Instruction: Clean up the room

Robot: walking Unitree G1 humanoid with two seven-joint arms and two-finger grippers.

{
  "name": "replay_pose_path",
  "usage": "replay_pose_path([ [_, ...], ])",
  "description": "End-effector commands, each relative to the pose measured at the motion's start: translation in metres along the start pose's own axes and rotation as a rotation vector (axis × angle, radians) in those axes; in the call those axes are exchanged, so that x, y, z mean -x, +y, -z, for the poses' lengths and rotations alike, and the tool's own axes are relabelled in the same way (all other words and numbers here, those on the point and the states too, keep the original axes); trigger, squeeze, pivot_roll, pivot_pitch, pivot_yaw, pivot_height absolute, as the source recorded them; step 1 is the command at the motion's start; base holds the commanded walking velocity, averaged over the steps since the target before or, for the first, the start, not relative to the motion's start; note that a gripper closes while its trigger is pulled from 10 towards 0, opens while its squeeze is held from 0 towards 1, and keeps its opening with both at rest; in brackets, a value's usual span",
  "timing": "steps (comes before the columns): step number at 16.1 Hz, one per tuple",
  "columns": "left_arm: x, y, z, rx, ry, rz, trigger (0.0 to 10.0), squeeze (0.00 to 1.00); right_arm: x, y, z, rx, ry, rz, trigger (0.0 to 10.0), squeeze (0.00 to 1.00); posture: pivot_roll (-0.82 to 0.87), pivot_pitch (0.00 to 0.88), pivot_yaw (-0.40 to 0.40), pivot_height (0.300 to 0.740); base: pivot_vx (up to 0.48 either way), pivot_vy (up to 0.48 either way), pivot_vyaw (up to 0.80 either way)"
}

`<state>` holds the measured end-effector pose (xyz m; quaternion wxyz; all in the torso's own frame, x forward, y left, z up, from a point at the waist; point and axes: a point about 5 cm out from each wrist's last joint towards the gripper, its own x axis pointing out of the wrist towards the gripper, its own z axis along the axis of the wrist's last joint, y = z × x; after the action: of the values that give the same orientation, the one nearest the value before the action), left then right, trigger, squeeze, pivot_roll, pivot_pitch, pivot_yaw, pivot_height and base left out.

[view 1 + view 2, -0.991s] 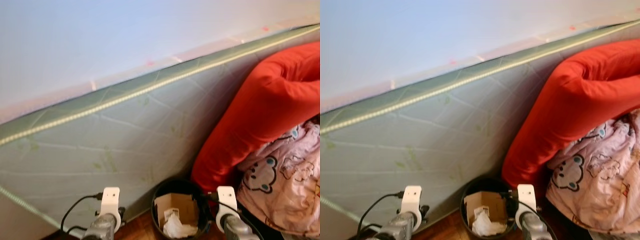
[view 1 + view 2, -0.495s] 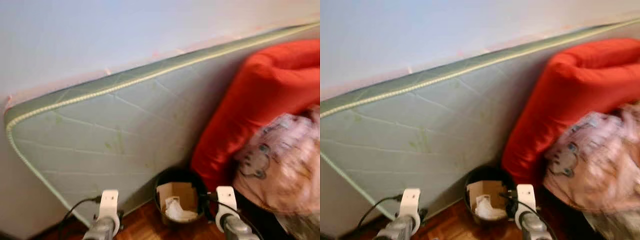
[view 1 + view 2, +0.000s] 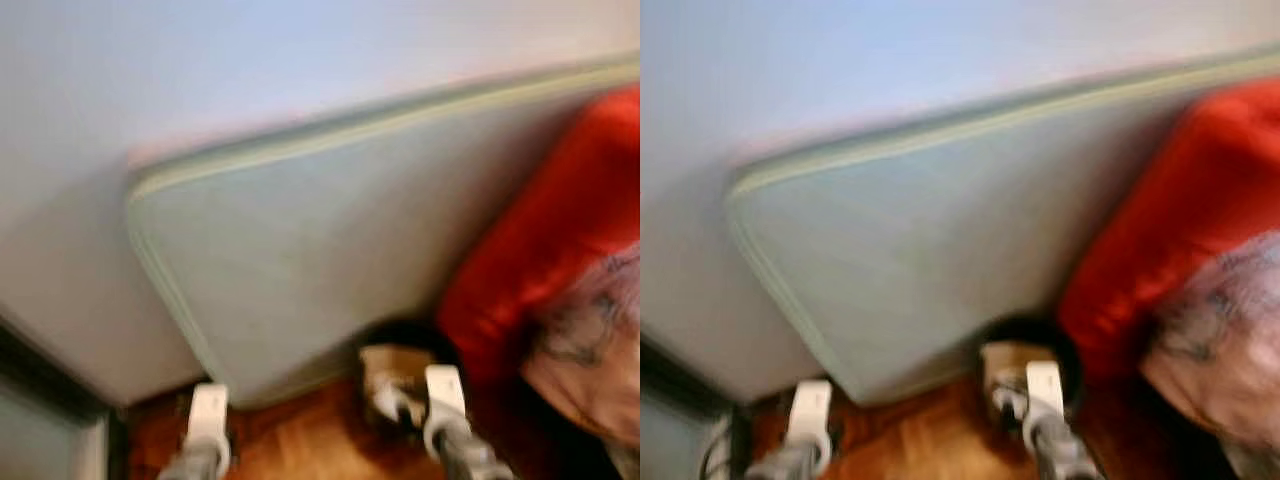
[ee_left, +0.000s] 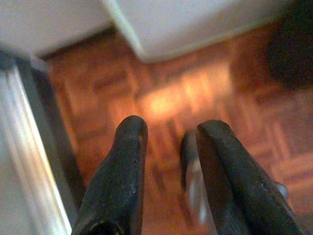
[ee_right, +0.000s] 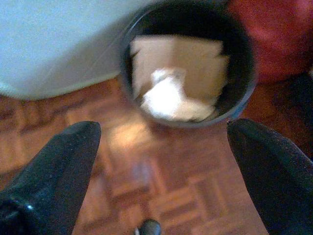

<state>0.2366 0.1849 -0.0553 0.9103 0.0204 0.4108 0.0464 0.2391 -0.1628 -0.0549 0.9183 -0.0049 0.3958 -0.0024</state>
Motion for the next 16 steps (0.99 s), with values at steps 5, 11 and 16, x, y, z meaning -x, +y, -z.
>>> replay_pose_path([
  [5,0.0005,-0.0066,0.0031,0.006,0.004,0.020,10.0,0.00,0.0028,-0.0068,0.0157,-0.027,0.057,0.026,10.0,0.00,-0.06,0.000,-0.024,0.740,0.000,0.000,-0.37],
  [11,0.0006,-0.0063,0.0028,0.004,-0.003,0.018,10.0,0.00,0.0027,-0.0068,0.0153,-0.020,0.058,0.022,10.0,0.00,-0.06,0.000,-0.025,0.740,0.000,0.000,-0.73],
  [16,0.0007,-0.0066,0.0033,-0.015,-0.005,0.027,10.0,0.00,0.0026,-0.0061,0.0146,-0.021,0.057,0.014,10.0,0.00,-0.06,0.000,-0.022,0.740,0.000,-0.128,0.00],
])
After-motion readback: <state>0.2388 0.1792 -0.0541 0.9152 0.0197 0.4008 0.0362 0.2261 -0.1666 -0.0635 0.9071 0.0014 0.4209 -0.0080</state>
